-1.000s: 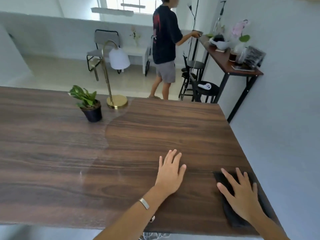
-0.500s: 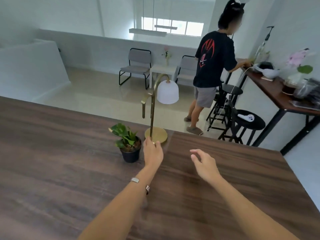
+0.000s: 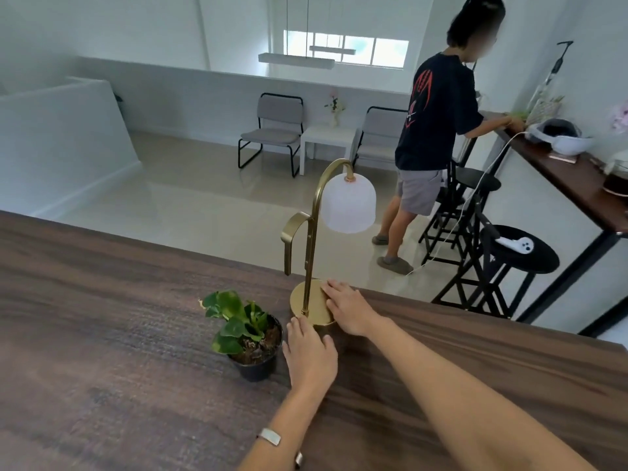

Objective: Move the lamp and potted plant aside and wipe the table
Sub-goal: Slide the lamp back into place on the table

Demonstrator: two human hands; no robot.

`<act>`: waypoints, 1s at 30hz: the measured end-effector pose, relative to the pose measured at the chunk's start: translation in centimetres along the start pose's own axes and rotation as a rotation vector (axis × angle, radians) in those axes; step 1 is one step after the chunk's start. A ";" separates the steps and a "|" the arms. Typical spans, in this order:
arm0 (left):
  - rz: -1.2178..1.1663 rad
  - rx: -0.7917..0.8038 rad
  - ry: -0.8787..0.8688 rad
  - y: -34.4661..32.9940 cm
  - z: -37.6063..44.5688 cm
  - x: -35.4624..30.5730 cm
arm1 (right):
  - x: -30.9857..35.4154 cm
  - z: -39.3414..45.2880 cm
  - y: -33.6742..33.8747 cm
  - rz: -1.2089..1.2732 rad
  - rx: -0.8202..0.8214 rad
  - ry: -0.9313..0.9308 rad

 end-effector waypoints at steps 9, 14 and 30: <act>0.074 0.118 -0.181 -1.2 2.2 0.4 | -3.2 -8.2 0.7 -0.135 -0.266 0.018; 0.131 -0.009 -0.215 -0.3 0.0 0.0 | -5.4 -9.7 3.1 -0.016 -0.382 -0.023; 0.245 0.163 -0.449 -4.2 -5.0 -5.2 | -12.1 -15.5 3.4 -0.097 -0.213 -0.143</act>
Point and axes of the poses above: each hand's wrist, its own z-axis towards the middle knuckle, its own y-axis out of the back of the hand, x = y × z, the point moved 7 cm from there along z, towards the middle knuckle, and after that the axes turned 12 degrees about -x, right-handed, at the moved point
